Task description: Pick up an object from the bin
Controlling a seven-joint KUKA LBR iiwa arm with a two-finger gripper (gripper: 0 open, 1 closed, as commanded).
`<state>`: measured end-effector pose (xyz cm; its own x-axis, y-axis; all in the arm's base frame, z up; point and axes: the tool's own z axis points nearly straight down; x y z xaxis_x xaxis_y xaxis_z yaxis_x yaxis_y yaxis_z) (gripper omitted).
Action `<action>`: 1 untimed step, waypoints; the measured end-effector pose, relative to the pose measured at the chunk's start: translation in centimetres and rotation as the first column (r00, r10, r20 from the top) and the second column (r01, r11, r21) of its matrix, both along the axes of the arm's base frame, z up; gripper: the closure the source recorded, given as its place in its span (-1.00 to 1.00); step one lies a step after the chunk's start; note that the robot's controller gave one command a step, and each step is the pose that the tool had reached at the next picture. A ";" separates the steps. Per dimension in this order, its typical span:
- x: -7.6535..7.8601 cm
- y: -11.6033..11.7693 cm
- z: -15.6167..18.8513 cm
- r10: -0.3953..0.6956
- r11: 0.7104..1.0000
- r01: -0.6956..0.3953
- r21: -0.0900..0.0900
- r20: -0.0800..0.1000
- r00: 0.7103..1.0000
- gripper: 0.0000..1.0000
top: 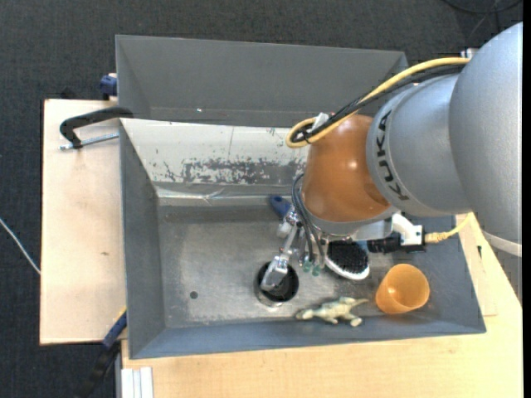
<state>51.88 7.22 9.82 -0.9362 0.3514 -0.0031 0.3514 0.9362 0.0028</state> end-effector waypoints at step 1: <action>-0.2 0.1 -0.2 0.001 1.000 -0.001 0.001 -0.008 1.000 1.00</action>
Offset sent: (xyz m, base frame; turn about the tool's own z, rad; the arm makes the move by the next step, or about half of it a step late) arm 0.0000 0.0000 0.0000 0.0000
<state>51.72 7.29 9.66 -0.9365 0.3506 0.0044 0.3506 0.9365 0.0011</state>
